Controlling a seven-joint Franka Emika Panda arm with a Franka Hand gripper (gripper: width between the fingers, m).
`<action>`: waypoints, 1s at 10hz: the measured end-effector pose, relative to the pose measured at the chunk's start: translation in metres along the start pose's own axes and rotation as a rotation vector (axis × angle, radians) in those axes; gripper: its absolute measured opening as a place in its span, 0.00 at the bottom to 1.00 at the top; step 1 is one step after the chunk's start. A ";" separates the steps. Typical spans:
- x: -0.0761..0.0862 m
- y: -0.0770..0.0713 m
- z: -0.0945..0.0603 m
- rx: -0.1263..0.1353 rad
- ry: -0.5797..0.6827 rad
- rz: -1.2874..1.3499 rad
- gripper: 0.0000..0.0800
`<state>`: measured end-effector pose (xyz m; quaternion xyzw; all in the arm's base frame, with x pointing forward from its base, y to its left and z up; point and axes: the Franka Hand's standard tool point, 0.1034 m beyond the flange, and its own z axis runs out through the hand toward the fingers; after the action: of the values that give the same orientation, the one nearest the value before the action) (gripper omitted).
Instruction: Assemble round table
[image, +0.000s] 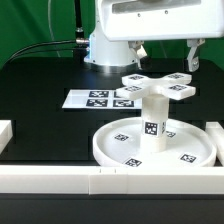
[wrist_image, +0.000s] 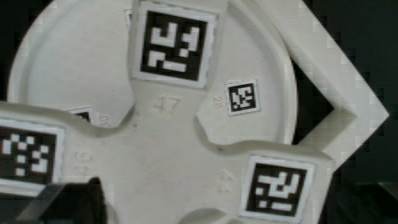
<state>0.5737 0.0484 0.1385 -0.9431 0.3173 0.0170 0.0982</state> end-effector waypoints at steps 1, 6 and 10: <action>0.000 0.001 0.000 -0.005 0.003 -0.079 0.81; 0.004 0.001 -0.001 -0.046 0.013 -0.703 0.81; 0.005 0.002 -0.001 -0.057 0.008 -0.998 0.81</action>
Offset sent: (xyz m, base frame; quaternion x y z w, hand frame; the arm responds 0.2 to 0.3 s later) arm 0.0089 0.0069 0.0047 -0.0143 0.0010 -0.3007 0.9536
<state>0.5769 0.0437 0.1383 -0.9823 -0.1729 -0.0271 0.0673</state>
